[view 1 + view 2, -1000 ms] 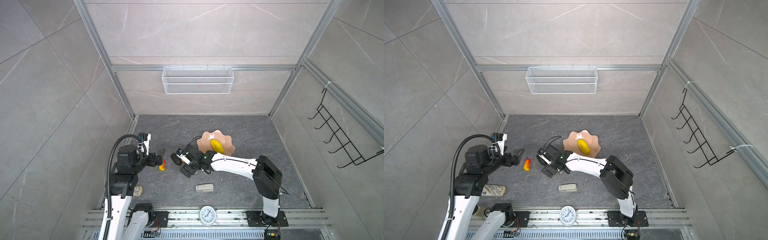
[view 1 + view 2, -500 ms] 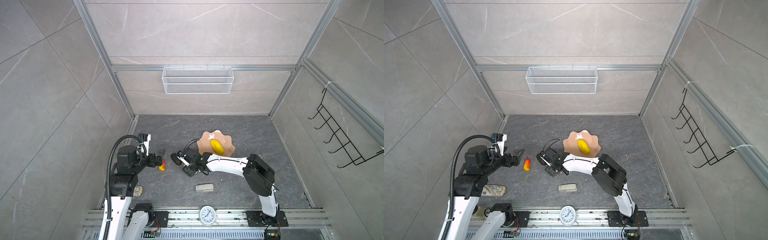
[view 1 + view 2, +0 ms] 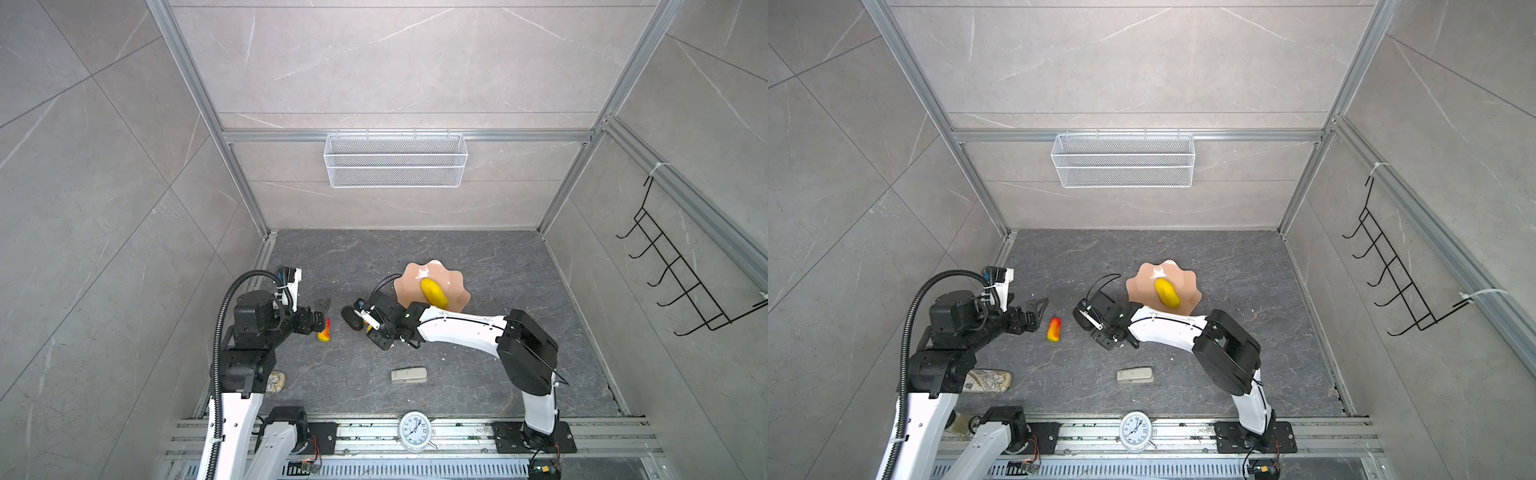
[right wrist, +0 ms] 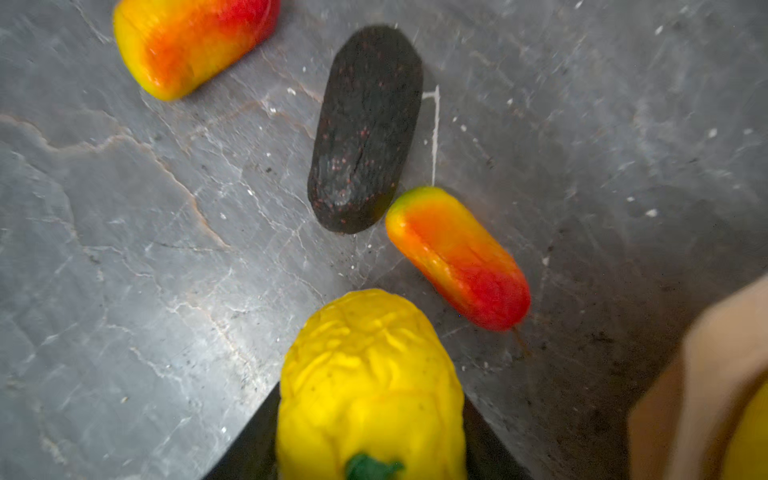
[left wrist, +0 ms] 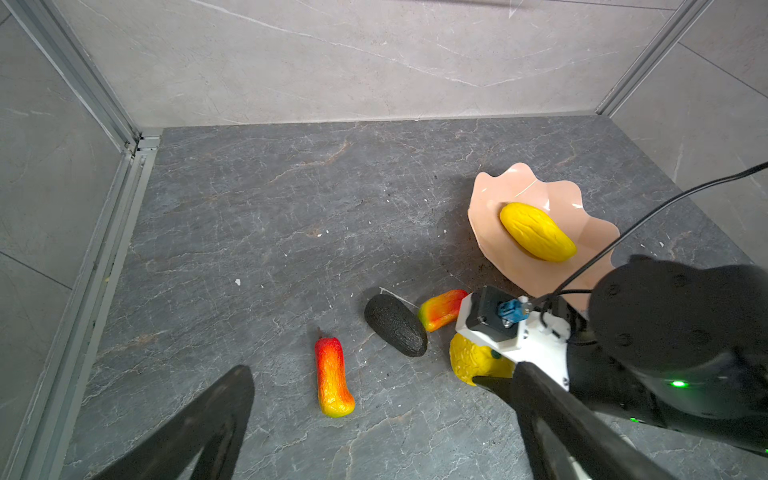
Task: Place and organize the fake fruits in the fruit bowl
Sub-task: 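Place the yellow lemon in the bowl beside the mango, release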
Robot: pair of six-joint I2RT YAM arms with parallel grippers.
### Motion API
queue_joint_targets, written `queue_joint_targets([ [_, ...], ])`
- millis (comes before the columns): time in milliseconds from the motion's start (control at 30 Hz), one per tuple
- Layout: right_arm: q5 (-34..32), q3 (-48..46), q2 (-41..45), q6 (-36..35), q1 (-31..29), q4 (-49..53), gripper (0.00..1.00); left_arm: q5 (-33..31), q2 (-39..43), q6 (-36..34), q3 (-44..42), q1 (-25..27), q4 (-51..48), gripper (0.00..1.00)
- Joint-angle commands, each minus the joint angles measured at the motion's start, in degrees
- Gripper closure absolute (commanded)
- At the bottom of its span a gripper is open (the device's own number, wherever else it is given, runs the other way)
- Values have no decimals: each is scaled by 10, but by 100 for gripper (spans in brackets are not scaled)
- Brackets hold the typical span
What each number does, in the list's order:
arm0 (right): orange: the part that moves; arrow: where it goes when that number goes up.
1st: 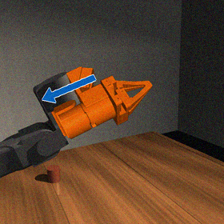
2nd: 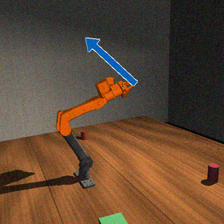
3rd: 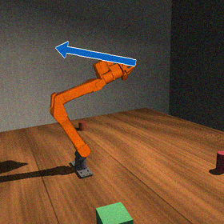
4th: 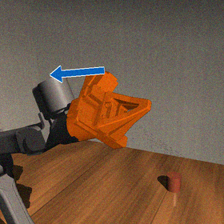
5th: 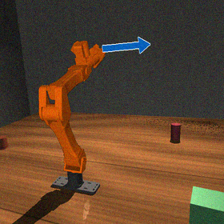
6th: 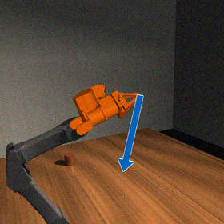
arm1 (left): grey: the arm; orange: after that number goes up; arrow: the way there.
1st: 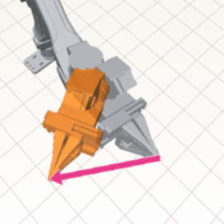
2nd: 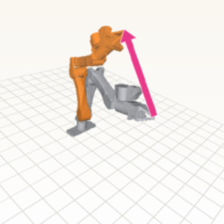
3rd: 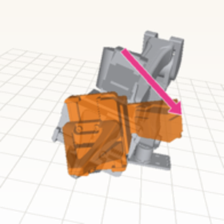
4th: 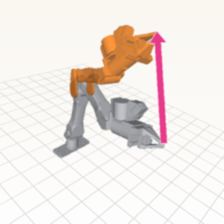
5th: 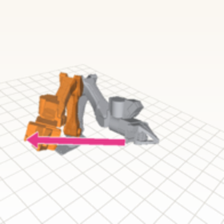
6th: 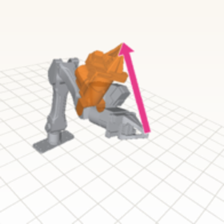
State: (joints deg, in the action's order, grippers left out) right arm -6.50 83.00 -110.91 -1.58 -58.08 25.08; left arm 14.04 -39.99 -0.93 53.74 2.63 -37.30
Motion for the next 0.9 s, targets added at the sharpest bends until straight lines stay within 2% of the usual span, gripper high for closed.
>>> queue_joint_targets([
  [0,-16,0,78,-24,14,18,71,9,3,-12,1,3,8,0],
  [167,-25,-22,139,-33,60,24,75,10,3,-12,1,3,8,0],
  [333,-23,-39,156,-35,131,17,75,11,3,-12,1,3,8,0],
  [533,7,-18,101,-36,193,12,76,11,0,-12,1,3,8,0],
  [867,14,19,2,-25,210,0,79,10,-3,-13,1,3,7,0],
])
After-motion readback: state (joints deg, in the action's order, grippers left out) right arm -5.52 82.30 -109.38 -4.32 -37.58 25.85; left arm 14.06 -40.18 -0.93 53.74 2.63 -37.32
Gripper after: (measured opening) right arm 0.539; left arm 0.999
